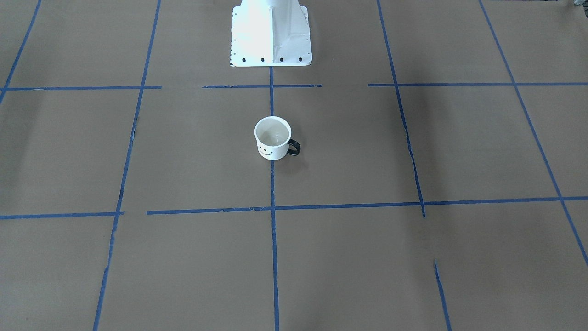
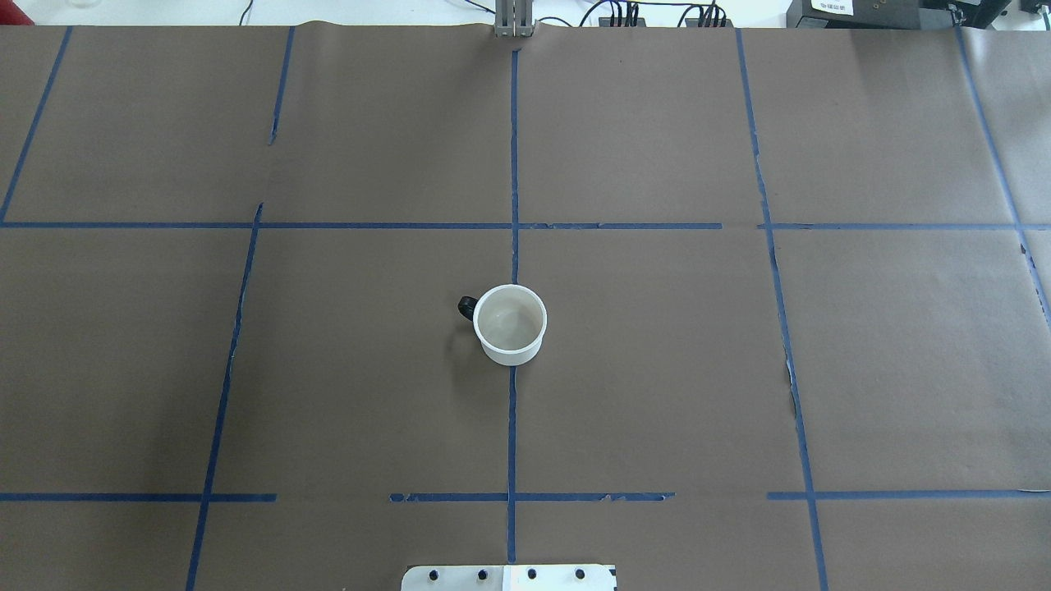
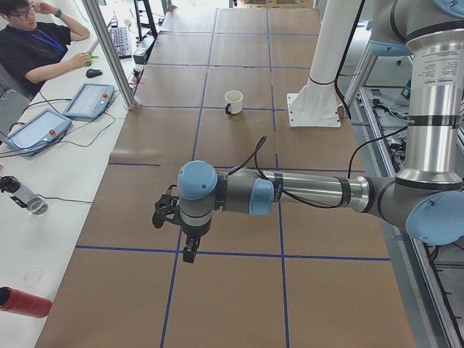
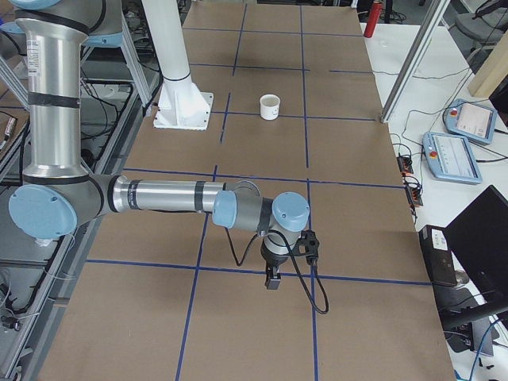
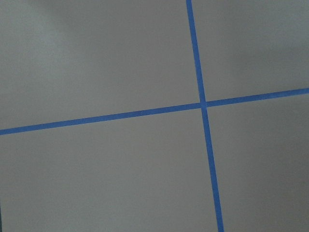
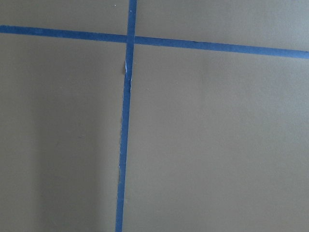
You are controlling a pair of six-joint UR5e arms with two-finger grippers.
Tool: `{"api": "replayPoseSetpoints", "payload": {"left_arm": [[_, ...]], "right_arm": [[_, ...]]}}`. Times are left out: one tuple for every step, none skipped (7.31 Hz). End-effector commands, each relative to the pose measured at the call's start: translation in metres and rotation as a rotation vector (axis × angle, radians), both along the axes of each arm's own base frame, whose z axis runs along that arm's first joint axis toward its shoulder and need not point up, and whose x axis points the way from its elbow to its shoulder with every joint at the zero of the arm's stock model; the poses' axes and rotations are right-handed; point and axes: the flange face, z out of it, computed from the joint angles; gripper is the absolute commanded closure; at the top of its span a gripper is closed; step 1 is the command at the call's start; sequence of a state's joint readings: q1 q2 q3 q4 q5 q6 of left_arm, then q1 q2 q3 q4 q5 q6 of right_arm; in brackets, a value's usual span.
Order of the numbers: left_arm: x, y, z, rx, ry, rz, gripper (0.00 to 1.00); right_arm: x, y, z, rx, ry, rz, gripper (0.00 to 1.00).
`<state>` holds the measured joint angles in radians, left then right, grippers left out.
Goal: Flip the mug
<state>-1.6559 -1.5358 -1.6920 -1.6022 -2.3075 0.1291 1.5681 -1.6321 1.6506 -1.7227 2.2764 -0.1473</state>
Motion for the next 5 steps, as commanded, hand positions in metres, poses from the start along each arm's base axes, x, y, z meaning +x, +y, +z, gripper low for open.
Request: {"api": "replayPoseSetpoints", "payload": {"left_arm": [[0.014, -0.003, 0.0, 0.001, 0.004, 0.028, 0.0], [0.019, -0.004, 0.0, 0.0, 0.004, 0.038, 0.0], [0.02, -0.004, 0.0, -0.001, 0.003, 0.04, 0.0], [0.02, -0.004, 0.0, 0.002, 0.003, 0.042, 0.0], [0.025, -0.006, -0.001, 0.005, 0.001, 0.053, 0.0]], "right_arm": [[0.0, 0.0, 0.0, 0.0, 0.0, 0.0, 0.0], [0.0, 0.0, 0.0, 0.0, 0.0, 0.0, 0.0], [0.0, 0.0, 0.0, 0.0, 0.0, 0.0, 0.0], [0.0, 0.0, 0.0, 0.0, 0.0, 0.0, 0.0], [0.0, 0.0, 0.0, 0.0, 0.0, 0.0, 0.0]]}}
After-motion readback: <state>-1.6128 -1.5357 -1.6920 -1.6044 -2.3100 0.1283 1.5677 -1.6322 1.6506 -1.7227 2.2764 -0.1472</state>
